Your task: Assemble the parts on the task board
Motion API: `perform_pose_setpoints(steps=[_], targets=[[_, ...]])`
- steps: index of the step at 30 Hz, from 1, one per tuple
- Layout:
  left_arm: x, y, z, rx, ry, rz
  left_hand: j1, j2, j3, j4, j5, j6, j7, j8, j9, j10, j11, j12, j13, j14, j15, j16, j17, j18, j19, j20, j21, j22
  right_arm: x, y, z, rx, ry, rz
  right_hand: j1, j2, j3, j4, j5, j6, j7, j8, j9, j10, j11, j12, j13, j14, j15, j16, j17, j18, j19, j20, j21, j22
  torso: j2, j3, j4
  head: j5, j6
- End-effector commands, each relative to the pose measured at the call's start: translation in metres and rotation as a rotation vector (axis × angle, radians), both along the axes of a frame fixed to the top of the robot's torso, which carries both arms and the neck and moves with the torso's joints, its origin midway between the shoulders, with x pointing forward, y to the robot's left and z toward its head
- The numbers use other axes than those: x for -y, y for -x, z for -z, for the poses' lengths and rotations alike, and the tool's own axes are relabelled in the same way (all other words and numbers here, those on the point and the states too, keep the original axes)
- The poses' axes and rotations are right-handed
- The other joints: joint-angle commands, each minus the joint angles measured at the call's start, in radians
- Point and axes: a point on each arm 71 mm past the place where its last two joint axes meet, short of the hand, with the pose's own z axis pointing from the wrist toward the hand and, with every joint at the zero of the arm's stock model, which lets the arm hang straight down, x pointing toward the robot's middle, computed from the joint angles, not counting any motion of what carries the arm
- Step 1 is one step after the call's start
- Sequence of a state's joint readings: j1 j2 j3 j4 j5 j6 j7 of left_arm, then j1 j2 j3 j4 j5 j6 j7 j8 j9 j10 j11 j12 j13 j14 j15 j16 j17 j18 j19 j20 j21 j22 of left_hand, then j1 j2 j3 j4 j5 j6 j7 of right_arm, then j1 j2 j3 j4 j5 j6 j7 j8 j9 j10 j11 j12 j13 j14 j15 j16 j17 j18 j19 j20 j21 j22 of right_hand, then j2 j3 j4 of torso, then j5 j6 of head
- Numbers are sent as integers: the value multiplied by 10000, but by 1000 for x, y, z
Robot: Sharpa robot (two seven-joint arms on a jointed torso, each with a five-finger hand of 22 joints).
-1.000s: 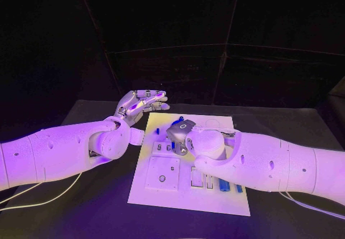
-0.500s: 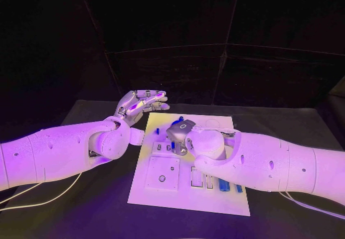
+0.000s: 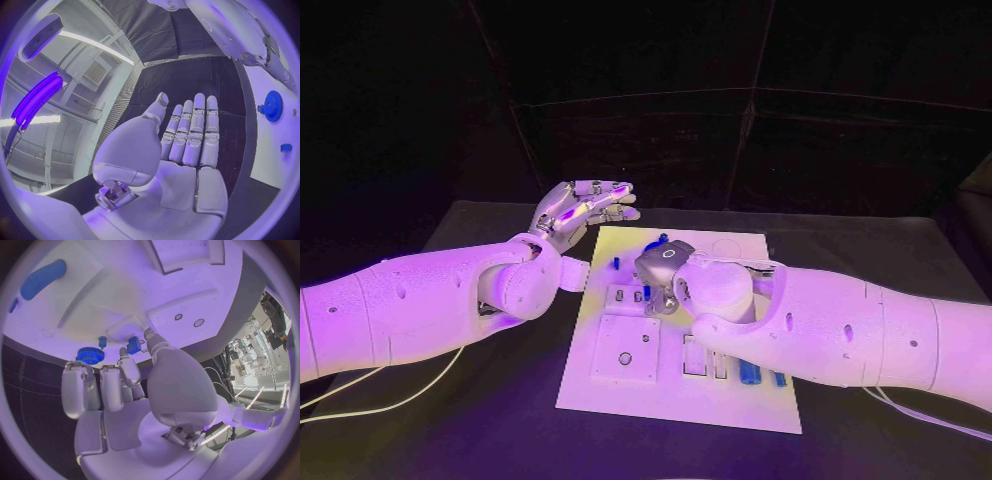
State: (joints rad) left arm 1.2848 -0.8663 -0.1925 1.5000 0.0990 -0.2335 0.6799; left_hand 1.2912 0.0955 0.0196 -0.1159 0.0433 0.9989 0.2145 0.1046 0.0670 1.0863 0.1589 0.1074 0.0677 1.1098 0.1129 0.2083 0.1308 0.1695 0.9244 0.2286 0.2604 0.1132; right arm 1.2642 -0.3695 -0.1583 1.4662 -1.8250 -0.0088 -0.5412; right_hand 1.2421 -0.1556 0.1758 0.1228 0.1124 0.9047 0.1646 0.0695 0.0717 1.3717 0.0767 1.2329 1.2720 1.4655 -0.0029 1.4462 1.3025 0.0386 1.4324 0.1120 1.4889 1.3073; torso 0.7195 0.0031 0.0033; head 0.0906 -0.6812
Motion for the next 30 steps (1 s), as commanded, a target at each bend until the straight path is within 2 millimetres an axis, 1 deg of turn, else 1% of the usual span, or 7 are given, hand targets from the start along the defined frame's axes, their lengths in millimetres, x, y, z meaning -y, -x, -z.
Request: perform_pose_setpoints(steps=[1, 6, 15, 22, 24, 25, 30], targets=[[1, 0, -2, 146, 111, 96, -23, 52, -7, -54, 38, 67, -3, -49, -13, 57, -14, -47, -17, 84, 11, -42, 15, 134, 46, -5, -45, -10, 0, 1, -7, 476, -719, -43, 290, -236, -182, 588, -52, -244, 54, -34, -12, -92, 51, -106, -90, 512, 75, -44, -27, 70, -50, 46, -80, 664, 1, 6, -1, 9, 7], [0, -1, -2, 144, 101, 79, -30, 55, -1, -81, 38, 69, 0, -70, -14, 61, -11, -74, -18, 90, 13, -63, 15, 133, 54, -5, -59, -21, 7, 3, -12, 748, -1399, -166, 930, -491, -541, 1596, -39, -411, 99, 10, 11, -136, 88, -150, -186, 514, 117, -58, -20, 73, -43, 78, -92, 667, -10, 0, -1, 21, 16], [-5, -4, 1, -5, -328, 170, -114, 74, 3, -153, 40, 190, -63, -91, -2, 213, -82, -115, -5, 520, -109, 79, 126, 160, 341, -90, 39, 6, 41, 8, -25, 698, -3759, -1561, 1169, -368, -979, 1677, 472, -276, 64, 101, 53, -168, 55, -195, -276, 445, 96, -217, -289, 133, -230, 69, -226, 412, -34, 9, -1, 40, 77], [-18, -9, 6, -627, -2387, 921, -583, 103, -152, -50, 62, 665, -448, -31, 53, 1341, -568, 175, 149, 2485, -715, 1033, 866, 186, 1682, -660, 750, 302, 101, -4, -39, -2155, -6631, -1591, 2135, 372, -402, 1086, 709, 453, -120, 397, 156, -1416, -139, -2188, -2015, -147, -88, -1727, -2469, 657, -1975, -94, -1628, -2021, -151, 60, -66, 103, 120], [-22, -11, 7, -948, -3328, 1023, -651, 140, -158, -29, 78, 926, -719, 55, 102, 2101, -904, 484, 315, 3747, -1107, 1910, 1417, 189, 2603, -1049, 1344, 580, 120, -8, -42, -2961, -7489, -1161, 2399, 495, -161, 922, 753, 748, -151, 485, 180, -3021, -180, -4942, -4299, -1128, -109, -3865, -5194, 1183, -3882, -142, -3328, -4609, -187, 78, -81, 117, 145], [-23, -12, 8, -1189, -3797, 1165, -695, 151, -152, -19, 52, 1155, -884, 150, 162, 2503, -1130, 684, 453, 3957, -1316, 2946, 2190, 172, 3251, -1352, 1815, 813, 129, -9, -43, -3326, -7918, -924, 2495, 485, -28, 887, 728, 851, -154, 497, 178, -3202, -152, -5601, -4802, -1819, -105, -5337, -6790, 1435, -4948, -141, -4414, -6031, -216, 93, -89, 120, 137], [-22, -14, 10, -2193, -6510, 2365, -1277, 93, -435, 477, 74, 1259, -1138, 271, 316, 3193, -1380, 1485, 1207, 4095, -1670, 9200, 8313, 64, 4178, -1720, 3041, 1536, 163, -19, -47, -4565, -9713, 85, 2687, 303, 695, 938, 700, 1192, 8, 416, 125, -2918, 58, -8632, -7574, -3128, 257, -8639, -8469, 1386, -5864, 133, -6539, -7385, -319, 164, -132, 153, 118]])
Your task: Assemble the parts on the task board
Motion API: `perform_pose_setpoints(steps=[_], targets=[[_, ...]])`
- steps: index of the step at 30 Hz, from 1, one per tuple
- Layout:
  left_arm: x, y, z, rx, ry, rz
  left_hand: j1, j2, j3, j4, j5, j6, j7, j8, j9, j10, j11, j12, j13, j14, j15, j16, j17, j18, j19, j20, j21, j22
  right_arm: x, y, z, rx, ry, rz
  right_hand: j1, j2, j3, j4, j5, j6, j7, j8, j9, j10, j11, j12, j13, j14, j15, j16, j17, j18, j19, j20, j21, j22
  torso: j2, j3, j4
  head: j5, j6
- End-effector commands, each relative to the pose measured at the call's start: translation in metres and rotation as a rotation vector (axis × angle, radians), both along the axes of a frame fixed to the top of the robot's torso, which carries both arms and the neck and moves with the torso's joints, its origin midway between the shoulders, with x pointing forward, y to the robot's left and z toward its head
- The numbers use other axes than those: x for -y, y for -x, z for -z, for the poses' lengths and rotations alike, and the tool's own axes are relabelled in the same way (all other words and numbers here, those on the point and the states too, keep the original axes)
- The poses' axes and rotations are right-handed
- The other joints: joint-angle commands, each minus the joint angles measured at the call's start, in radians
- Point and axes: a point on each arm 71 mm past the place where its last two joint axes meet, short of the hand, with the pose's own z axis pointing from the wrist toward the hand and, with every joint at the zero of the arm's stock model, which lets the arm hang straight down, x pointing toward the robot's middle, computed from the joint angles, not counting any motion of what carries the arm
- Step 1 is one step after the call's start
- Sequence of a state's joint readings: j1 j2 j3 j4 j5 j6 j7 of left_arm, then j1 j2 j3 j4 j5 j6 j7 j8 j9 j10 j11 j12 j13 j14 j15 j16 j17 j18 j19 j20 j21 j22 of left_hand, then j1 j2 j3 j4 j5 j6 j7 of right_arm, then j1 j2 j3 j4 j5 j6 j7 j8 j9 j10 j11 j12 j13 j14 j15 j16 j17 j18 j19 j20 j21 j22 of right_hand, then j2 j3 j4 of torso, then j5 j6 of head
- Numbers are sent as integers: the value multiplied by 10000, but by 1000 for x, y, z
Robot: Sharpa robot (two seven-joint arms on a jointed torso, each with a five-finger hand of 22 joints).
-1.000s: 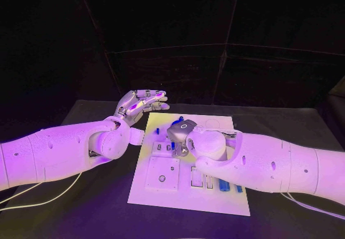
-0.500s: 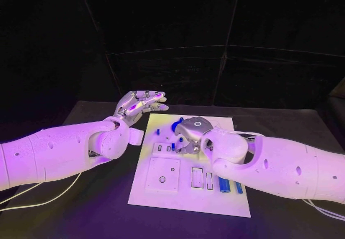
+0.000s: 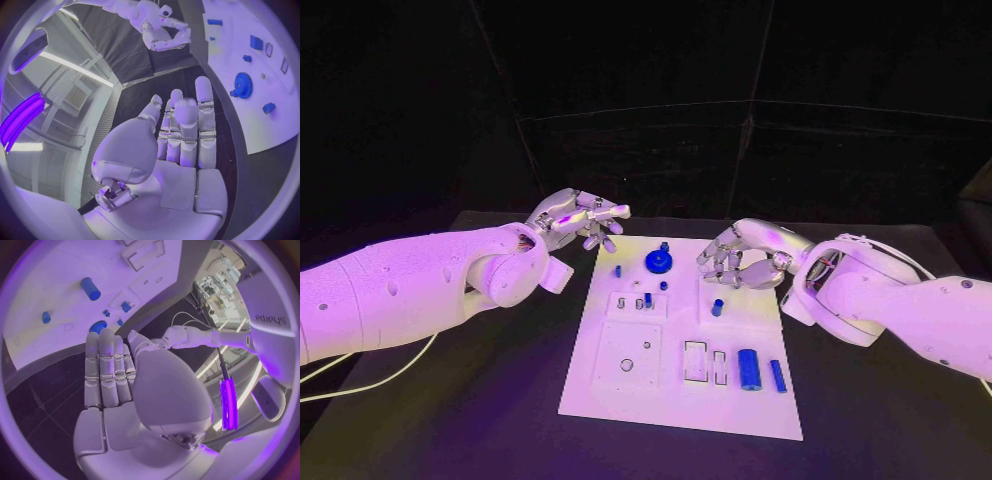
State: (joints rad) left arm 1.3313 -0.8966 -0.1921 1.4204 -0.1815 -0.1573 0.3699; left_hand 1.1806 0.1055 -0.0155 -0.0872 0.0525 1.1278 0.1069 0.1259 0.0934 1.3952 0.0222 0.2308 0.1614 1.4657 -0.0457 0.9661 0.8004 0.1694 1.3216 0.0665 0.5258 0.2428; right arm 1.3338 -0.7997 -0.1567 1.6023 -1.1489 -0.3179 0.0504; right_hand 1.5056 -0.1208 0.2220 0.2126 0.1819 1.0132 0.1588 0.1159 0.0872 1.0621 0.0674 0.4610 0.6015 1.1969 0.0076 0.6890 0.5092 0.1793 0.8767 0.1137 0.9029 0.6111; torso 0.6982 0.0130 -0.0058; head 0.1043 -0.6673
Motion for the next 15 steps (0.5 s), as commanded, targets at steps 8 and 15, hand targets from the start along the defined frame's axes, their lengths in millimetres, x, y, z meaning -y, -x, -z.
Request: perform_pose_setpoints(steps=[8, 15], targets=[[16, 3, 13, -2402, -7471, 2708, -253, 36, -722, 1204, -25, -340, -145, 736, 568, -625, -128, 2376, 2468, 752, -178, 5165, 6227, -544, 1202, -284, 5430, 5768, 43, -15, -14, -2453, -4390, 706, -409, -272, 857, -357, 71, 396, 185, -430, -146, 1461, 432, -3496, -4120, 151, 484, -4413, -2559, 51, 401, 527, -3137, -2217, -254, 167, -68, 30, -59], [37, -2, 14, -2841, -9842, 3249, -217, 193, -993, 1800, -22, -593, -200, 1318, 961, -1095, -176, 3499, 3593, 899, -192, 5664, 7039, -715, 1429, -321, 6840, 7525, 55, -23, -19, -2281, -4891, 1040, -643, -166, 924, -712, 108, 559, 150, -475, -147, 1942, 331, -3748, -4750, 879, 383, -4923, -2862, 55, 1097, 401, -3536, -2599, -297, 197, -76, 30, -110]])
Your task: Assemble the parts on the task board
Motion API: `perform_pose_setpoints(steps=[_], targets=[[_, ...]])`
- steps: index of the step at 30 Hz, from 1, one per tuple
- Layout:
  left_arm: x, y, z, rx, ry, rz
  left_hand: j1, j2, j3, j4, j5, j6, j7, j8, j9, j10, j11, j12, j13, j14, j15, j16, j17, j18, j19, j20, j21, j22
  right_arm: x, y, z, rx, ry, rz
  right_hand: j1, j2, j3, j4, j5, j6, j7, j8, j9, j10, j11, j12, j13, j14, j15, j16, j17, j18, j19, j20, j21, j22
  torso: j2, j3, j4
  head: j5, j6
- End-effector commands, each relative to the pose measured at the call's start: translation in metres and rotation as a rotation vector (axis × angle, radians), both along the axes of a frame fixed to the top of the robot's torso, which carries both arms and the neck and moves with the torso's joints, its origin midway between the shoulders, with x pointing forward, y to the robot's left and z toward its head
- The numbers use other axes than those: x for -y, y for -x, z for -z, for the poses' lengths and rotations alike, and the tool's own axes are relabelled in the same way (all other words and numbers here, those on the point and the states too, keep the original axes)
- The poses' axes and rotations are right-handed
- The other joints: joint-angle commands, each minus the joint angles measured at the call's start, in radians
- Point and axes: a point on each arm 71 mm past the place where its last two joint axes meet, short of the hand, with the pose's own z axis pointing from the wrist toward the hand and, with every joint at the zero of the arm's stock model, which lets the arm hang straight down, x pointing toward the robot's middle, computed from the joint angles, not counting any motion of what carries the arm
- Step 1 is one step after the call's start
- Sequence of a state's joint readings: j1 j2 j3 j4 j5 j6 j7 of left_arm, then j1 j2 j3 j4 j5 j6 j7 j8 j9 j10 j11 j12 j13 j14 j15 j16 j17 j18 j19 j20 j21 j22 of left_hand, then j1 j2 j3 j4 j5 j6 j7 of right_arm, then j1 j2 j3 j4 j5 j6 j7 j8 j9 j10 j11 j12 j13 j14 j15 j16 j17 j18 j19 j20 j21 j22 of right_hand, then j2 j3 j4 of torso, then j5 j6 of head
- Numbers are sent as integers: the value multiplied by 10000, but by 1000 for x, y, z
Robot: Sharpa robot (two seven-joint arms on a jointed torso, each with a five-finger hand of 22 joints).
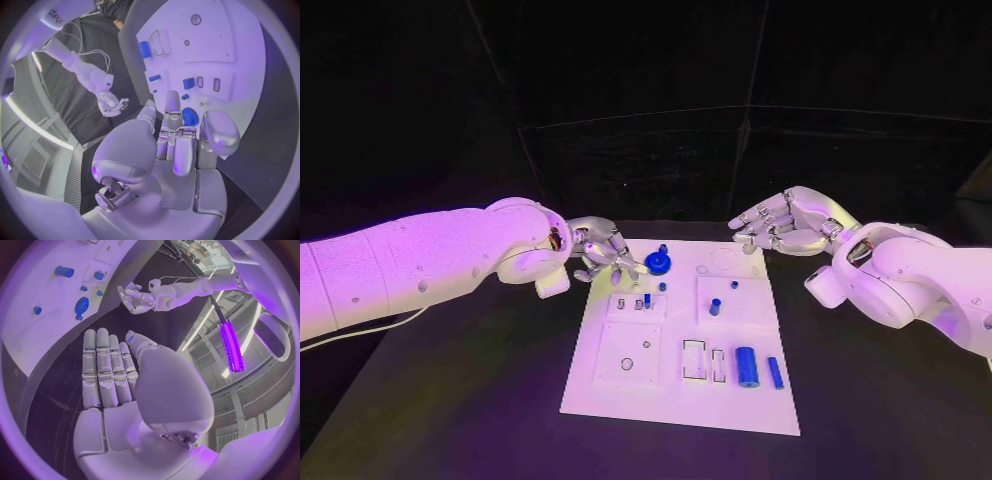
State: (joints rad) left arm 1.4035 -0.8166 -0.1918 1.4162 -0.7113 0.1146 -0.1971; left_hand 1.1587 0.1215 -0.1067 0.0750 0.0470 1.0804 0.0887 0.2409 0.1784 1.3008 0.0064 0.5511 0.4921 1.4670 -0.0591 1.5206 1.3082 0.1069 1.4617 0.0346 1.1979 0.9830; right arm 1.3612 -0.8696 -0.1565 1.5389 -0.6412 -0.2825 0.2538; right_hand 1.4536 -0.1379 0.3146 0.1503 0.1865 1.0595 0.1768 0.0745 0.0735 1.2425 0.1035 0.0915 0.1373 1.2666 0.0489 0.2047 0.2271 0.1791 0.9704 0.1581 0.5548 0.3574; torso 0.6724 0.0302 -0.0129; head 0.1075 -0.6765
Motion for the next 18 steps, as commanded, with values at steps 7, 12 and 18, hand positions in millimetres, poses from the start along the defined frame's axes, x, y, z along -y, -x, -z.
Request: perform_pose_setpoints(steps=[7, 12, 18], targets=[[19, -9, 9, -327, -3877, 364, -362, -135, -811, 924, 19, -78, -259, 1217, 883, 262, -208, 3260, 3130, 1038, -215, 502, 2626, -305, 197, -91, 1140, 1601, 3, -7, -6, 27, -1199, 223, -275, 21, -22, -268, 60, 163, -89, -73, -14, 430, -114, -78, -279, 643, -133, -202, -78, 47, 550, -154, -88, -140, -24, -2, -8, -15, -1], [29, -13, 10, -238, -4175, 255, -347, -181, -1294, 1313, 15, -432, -315, 1920, 1546, 146, -284, 4307, 4156, 1038, -265, 502, 2626, -375, 219, -149, 1486, 2100, 2, -8, -6, 91, -1228, 302, -374, -3, -42, -302, 66, 108, -68, -96, -28, 416, -93, -134, -346, 650, -112, -319, -110, 32, 556, -148, -161, -187, -18, -6, -15, -13, -8], [40, -17, 12, -341, -4501, 258, -294, -143, -1614, 1620, -4, -718, -372, 2368, 2001, 95, -274, 4717, 4561, 1038, -285, 502, 2626, -406, 226, -174, 1662, 2359, 1, -9, -7, 134, -1233, 383, -489, -22, -59, -343, 84, 17, -33, -110, -44, 377, -59, -198, -430, 648, -77, -471, -149, 22, 546, -122, -271, -255, -9, -10, -6, -5, -23]])
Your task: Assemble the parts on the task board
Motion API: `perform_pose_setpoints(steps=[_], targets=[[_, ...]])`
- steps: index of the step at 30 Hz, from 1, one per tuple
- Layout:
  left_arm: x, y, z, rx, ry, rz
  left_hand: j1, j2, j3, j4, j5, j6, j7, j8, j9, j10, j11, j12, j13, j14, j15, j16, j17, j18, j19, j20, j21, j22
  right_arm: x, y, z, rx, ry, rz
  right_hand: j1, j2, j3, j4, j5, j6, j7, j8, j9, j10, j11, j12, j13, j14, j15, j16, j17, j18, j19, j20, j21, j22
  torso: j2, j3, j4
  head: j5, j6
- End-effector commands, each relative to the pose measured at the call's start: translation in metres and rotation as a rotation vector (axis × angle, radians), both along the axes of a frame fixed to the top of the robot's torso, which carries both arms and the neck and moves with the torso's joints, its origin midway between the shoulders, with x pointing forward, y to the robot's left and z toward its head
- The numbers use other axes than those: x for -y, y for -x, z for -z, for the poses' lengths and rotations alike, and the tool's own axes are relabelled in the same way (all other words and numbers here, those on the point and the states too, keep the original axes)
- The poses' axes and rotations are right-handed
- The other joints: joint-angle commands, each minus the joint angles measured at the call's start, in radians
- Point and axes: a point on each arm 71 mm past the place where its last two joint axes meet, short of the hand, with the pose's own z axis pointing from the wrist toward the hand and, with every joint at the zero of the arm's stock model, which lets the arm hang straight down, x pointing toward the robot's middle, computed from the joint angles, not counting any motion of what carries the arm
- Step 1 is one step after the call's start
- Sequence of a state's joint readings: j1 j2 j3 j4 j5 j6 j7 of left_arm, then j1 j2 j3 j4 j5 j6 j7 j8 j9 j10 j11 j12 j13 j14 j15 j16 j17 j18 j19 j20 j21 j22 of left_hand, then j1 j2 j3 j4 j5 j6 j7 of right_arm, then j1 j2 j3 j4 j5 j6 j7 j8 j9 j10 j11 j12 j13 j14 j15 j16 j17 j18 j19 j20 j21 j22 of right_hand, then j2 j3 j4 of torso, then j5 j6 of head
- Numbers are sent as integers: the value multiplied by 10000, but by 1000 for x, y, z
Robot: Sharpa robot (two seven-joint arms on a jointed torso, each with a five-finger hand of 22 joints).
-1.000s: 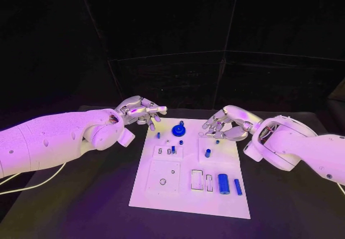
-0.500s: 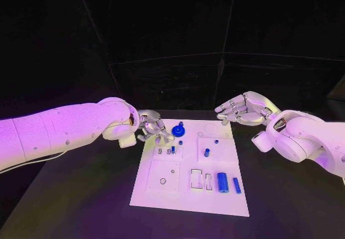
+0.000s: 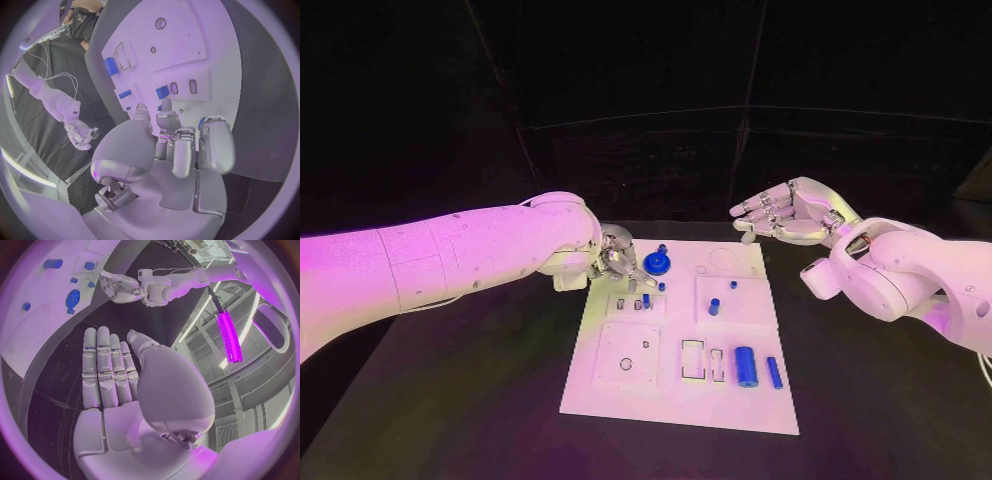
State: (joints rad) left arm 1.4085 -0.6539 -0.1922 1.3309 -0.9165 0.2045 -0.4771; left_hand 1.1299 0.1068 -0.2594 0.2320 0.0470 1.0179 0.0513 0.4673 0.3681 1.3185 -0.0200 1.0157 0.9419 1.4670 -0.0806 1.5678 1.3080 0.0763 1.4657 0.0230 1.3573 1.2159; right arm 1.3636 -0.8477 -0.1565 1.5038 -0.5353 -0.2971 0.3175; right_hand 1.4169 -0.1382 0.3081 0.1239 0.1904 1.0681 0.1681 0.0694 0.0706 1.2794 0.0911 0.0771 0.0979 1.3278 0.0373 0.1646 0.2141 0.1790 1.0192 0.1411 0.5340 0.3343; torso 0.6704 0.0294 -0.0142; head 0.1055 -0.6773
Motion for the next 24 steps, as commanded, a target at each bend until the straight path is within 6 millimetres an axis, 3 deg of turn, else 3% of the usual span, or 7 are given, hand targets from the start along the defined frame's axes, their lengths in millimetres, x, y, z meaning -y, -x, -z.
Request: perform_pose_setpoints(steps=[1, 7, 24], targets=[[-1, -2, 2, -83, -767, -142, 3, 11, -111, 76, -7, -118, 8, 138, 139, -88, -21, 92, 85, 1038, -63, 30, 2628, -101, 184, -62, 78, 46, 0, -1, -3, 162, -232, 141, -130, -20, 5, -80, 47, -76, 54, -59, -15, 4, 70, -58, -40, 35, 42, -78, -21, 22, 58, 50, -70, -28, 10, -2, 4, 24, -23], [4, -4, 4, -286, -1019, -53, 124, 60, -252, 205, 1, -302, 7, 358, 384, -146, -19, 187, 179, 1038, -63, 30, 2628, -104, 164, -60, 115, 102, -1, -2, -3, 137, -255, 203, -172, -27, 1, -100, 72, -123, 70, -64, -20, -25, 90, -81, -75, 26, 59, -145, -39, 19, 49, 64, -121, -59, 10, -9, 13, 39, -47], [13, -5, 18, -717, -1363, 171, 370, 87, -292, 159, 4, -447, 16, 517, 569, -193, -9, 229, 222, 1038, -54, 30, 2628, -104, 144, -49, 132, 130, -3, -3, -2, 75, -264, 261, -277, -58, 9, -225, 205, -324, 148, -65, -30, -219, 178, -130, -221, -51, 141, -420, -112, 10, -22, 135, -342, -187, 16, -23, 16, 49, -186]])
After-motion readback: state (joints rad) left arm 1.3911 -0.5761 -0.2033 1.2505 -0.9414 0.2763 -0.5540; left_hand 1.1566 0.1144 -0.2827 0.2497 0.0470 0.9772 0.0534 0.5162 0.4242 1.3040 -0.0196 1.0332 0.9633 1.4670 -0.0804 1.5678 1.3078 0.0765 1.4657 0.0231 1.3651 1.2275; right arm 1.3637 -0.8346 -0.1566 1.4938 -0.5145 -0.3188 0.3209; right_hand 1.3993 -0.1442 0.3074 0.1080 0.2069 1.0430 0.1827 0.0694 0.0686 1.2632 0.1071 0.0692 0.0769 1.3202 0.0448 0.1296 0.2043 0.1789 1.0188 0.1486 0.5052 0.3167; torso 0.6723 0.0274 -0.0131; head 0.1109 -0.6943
